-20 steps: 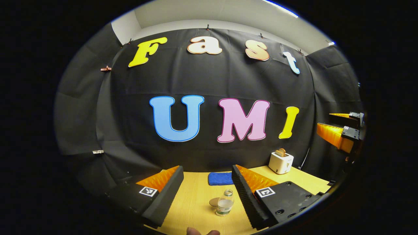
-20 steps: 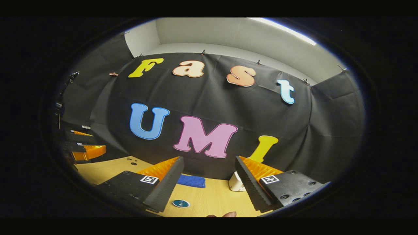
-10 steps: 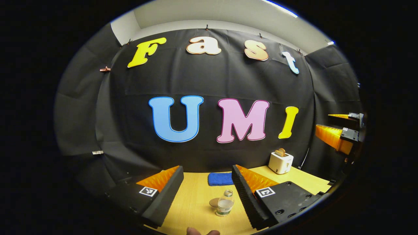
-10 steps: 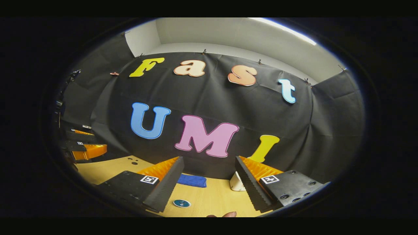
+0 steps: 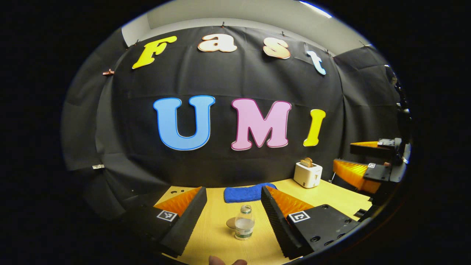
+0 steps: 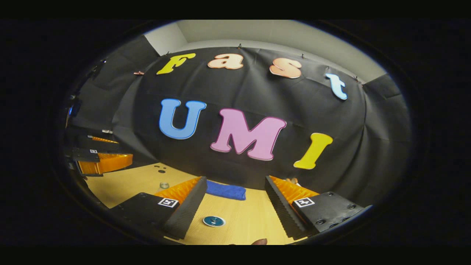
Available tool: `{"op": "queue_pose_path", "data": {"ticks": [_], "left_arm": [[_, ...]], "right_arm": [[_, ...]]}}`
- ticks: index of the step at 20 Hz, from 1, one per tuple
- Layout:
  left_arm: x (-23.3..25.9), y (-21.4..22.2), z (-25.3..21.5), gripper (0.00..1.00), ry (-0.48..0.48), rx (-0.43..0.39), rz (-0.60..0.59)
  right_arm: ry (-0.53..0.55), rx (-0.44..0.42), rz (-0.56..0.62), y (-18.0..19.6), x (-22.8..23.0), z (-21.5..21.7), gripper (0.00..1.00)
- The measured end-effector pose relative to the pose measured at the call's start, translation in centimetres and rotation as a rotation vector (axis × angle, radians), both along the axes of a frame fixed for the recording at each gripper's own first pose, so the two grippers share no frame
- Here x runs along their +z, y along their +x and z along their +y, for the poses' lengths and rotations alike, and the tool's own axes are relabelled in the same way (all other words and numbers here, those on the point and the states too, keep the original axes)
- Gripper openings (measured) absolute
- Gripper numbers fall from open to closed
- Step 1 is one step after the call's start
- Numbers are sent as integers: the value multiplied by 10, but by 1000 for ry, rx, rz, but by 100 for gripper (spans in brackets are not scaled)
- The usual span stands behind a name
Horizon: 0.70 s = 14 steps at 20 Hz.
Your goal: Open the teacup lid with one hand, grasp the water bottle and pour water into the teacup with the other hand; after pouring, place the water bottle on the coaster and then close the teacup lid.
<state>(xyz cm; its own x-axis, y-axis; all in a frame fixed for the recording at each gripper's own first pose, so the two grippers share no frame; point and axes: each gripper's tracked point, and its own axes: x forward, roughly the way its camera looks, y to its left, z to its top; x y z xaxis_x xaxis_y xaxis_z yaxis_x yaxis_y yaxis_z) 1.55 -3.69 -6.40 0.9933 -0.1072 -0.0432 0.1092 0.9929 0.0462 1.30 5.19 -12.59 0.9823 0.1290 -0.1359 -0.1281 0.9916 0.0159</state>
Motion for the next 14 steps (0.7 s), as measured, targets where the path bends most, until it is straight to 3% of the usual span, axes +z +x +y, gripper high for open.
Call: {"op": "queue_pose_path", "data": {"ticks": [10, 14], "left_arm": [[-104, 26, -14, 93, 2, 39, 84], [-136, 41, -12, 93, 26, 66, 98]], "right_arm": [[93, 86, 240, 34, -191, 50, 95], [153, 116, 343, 40, -251, 65, 77]]}}
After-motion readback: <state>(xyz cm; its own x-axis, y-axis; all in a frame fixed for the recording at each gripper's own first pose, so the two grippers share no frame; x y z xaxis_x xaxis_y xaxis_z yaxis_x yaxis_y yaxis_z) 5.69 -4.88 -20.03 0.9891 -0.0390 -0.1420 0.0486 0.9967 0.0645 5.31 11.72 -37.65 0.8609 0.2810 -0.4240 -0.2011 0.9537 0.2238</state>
